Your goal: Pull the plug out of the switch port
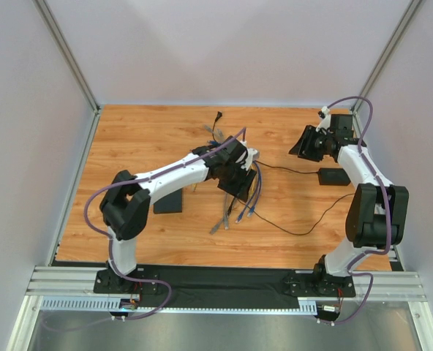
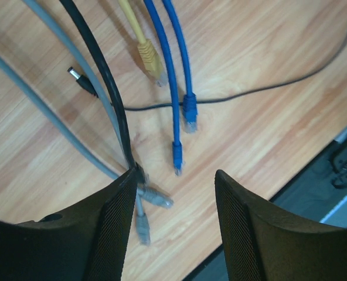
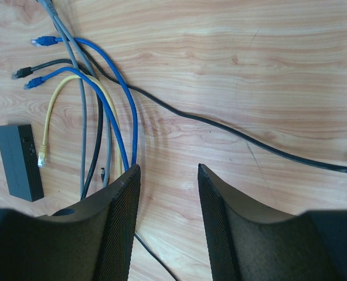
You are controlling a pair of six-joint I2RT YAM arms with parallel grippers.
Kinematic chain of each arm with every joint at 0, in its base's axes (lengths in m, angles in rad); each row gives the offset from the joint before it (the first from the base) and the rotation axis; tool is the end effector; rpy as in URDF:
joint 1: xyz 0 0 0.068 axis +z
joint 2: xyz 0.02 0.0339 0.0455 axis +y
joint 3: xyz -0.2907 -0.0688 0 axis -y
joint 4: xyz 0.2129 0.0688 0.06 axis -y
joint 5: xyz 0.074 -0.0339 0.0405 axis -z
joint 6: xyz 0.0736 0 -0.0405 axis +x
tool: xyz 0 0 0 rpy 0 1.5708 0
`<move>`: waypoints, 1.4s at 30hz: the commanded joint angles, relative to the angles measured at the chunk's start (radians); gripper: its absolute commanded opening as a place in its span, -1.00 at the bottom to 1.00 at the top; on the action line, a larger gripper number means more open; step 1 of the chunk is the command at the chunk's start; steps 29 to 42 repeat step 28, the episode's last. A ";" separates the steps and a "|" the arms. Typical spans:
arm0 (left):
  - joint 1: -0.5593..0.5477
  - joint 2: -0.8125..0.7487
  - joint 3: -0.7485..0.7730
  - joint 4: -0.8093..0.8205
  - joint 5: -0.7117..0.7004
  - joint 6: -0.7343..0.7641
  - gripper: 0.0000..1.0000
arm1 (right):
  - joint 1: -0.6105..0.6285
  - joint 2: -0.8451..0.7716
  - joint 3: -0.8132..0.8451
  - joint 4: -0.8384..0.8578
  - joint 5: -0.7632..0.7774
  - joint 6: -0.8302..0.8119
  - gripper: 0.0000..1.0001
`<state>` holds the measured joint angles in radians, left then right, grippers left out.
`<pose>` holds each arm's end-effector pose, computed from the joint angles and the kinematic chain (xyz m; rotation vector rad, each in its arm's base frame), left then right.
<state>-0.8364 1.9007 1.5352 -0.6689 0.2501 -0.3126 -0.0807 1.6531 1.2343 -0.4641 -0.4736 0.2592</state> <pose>0.2604 -0.3156 0.2436 0.8010 2.6225 -0.6984 0.3529 0.0051 0.2637 0.2032 2.4216 0.6592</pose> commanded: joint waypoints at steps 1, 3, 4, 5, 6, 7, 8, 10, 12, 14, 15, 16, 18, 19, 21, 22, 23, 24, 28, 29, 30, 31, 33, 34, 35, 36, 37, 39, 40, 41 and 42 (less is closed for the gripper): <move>-0.001 -0.233 -0.078 0.090 0.001 -0.083 0.26 | 0.059 -0.075 -0.025 -0.002 0.059 0.014 -0.07; -0.001 -0.303 -0.118 0.114 0.026 -0.111 0.28 | 0.106 -0.090 -0.036 -0.018 0.096 0.026 -0.07; -0.001 -0.366 -0.135 0.118 0.026 -0.131 0.28 | 0.155 -0.105 -0.038 -0.037 0.137 0.029 -0.05; -0.001 -0.397 -0.171 0.118 0.022 -0.164 0.29 | 0.182 -0.111 -0.039 -0.051 0.154 0.029 -0.03; -0.001 -0.464 -0.197 0.130 0.023 -0.184 0.30 | 0.237 -0.125 -0.042 -0.074 0.191 0.032 0.01; -0.001 -0.503 -0.271 0.147 0.015 -0.204 0.33 | 0.268 -0.137 -0.050 -0.085 0.217 0.035 0.04; -0.001 -0.547 -0.321 0.172 0.011 -0.226 0.35 | 0.301 -0.151 -0.061 -0.094 0.243 0.037 0.08; -0.001 -0.699 -0.436 0.271 -0.015 -0.295 0.39 | 0.399 -0.202 -0.119 -0.100 0.292 0.061 0.41; 0.000 -0.802 -0.613 0.327 -0.072 -0.380 0.41 | 0.467 -0.266 -0.185 -0.076 0.314 0.086 0.67; 0.000 -0.934 -0.756 0.382 -0.093 -0.419 0.43 | 0.550 -0.309 -0.290 -0.061 0.331 0.133 1.00; 0.002 -0.995 -0.792 0.390 -0.106 -0.445 0.44 | 0.571 -0.355 -0.326 -0.048 0.367 0.150 1.00; 0.003 -1.017 -0.846 0.391 -0.104 -0.450 0.44 | 0.606 -0.383 -0.402 -0.039 0.387 0.187 1.00; 0.005 -1.055 -0.886 0.382 -0.100 -0.459 0.44 | 0.627 -0.465 -0.468 -0.013 0.405 0.213 1.00; 0.005 -1.090 -0.924 0.384 -0.100 -0.470 0.44 | 0.627 -0.492 -0.527 -0.008 0.409 0.222 1.00; 0.003 -1.153 -0.967 0.419 -0.091 -0.488 0.44 | 0.627 -0.565 -0.564 -0.019 0.434 0.238 1.00; 0.005 -1.172 -1.007 0.434 -0.086 -0.508 0.44 | 0.628 -0.588 -0.576 -0.027 0.443 0.239 1.00; 0.003 -1.192 -1.024 0.445 -0.080 -0.516 0.45 | 0.628 -0.608 -0.593 -0.034 0.451 0.244 1.00; 0.005 -1.219 -1.037 0.454 -0.081 -0.523 0.44 | 0.628 -0.648 -0.601 -0.047 0.457 0.244 1.00; 0.005 -1.259 -1.070 0.454 -0.077 -0.539 0.44 | 0.628 -0.702 -0.631 -0.038 0.449 0.259 1.00; 0.005 -1.259 -1.070 0.454 -0.077 -0.539 0.44 | 0.628 -0.702 -0.631 -0.038 0.449 0.259 1.00; 0.005 -1.259 -1.070 0.454 -0.077 -0.539 0.44 | 0.628 -0.702 -0.631 -0.038 0.449 0.259 1.00; 0.005 -1.259 -1.070 0.454 -0.077 -0.539 0.44 | 0.628 -0.702 -0.631 -0.038 0.449 0.259 1.00; 0.005 -1.259 -1.070 0.454 -0.077 -0.539 0.44 | 0.628 -0.702 -0.631 -0.038 0.449 0.259 1.00; 0.005 -1.259 -1.070 0.454 -0.077 -0.539 0.44 | 0.628 -0.702 -0.631 -0.038 0.449 0.259 1.00; 0.005 -1.259 -1.070 0.454 -0.077 -0.539 0.44 | 0.628 -0.702 -0.631 -0.038 0.449 0.259 1.00; 0.005 -1.259 -1.070 0.454 -0.077 -0.539 0.44 | 0.628 -0.702 -0.631 -0.038 0.449 0.259 1.00; 0.005 -1.259 -1.070 0.454 -0.077 -0.539 0.44 | 0.628 -0.702 -0.631 -0.038 0.449 0.259 1.00; 0.005 -1.259 -1.070 0.454 -0.077 -0.539 0.44 | 0.628 -0.702 -0.631 -0.038 0.449 0.259 1.00; 0.005 -1.259 -1.070 0.454 -0.077 -0.539 0.44 | 0.628 -0.702 -0.631 -0.038 0.449 0.259 1.00; 0.005 -1.259 -1.070 0.454 -0.077 -0.539 0.44 | 0.628 -0.702 -0.631 -0.038 0.449 0.259 1.00; 0.005 -1.259 -1.070 0.454 -0.077 -0.539 0.44 | 0.628 -0.702 -0.631 -0.038 0.449 0.259 1.00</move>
